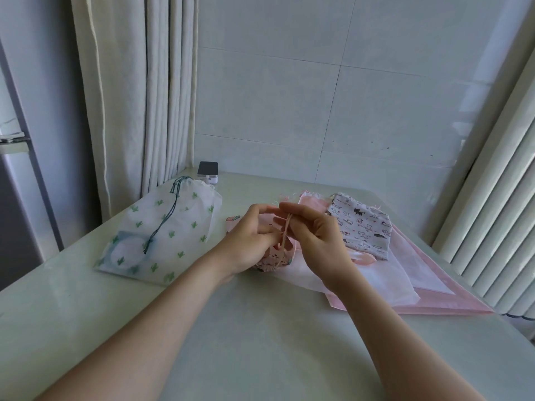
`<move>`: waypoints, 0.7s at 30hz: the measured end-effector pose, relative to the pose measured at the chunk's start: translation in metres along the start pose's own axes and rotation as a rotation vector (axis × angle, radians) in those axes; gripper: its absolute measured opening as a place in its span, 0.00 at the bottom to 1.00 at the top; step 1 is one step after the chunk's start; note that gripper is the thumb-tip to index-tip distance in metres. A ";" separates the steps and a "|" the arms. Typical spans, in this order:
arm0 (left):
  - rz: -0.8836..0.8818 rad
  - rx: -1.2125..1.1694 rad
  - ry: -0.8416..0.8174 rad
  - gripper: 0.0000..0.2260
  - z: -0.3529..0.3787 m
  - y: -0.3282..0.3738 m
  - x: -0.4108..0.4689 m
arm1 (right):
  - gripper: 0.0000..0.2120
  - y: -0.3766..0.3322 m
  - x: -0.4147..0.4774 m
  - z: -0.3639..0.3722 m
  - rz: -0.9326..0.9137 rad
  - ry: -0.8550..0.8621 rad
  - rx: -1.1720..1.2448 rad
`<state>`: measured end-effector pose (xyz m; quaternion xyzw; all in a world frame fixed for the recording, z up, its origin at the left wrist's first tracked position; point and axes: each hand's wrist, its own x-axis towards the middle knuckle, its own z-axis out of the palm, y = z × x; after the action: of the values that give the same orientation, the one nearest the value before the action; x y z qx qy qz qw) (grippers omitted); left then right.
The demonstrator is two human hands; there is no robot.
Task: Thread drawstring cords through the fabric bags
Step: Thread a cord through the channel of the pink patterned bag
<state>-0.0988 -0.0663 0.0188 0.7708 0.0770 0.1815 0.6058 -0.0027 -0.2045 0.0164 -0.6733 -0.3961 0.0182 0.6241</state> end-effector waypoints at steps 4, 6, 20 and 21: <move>-0.011 0.001 -0.030 0.21 -0.003 0.004 -0.002 | 0.17 0.003 -0.003 0.001 -0.077 -0.028 -0.222; -0.018 0.009 -0.029 0.22 -0.005 0.004 -0.001 | 0.16 0.003 -0.003 0.001 -0.086 -0.014 -0.304; 0.007 0.148 0.075 0.13 -0.010 0.001 0.000 | 0.09 0.007 0.001 0.002 -0.108 0.112 -0.525; 0.020 0.150 0.078 0.12 -0.009 0.001 -0.001 | 0.10 0.007 0.001 0.001 -0.084 0.140 -0.536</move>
<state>-0.1032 -0.0585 0.0215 0.8072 0.1062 0.2112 0.5409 0.0013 -0.2023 0.0109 -0.7969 -0.3702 -0.1598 0.4499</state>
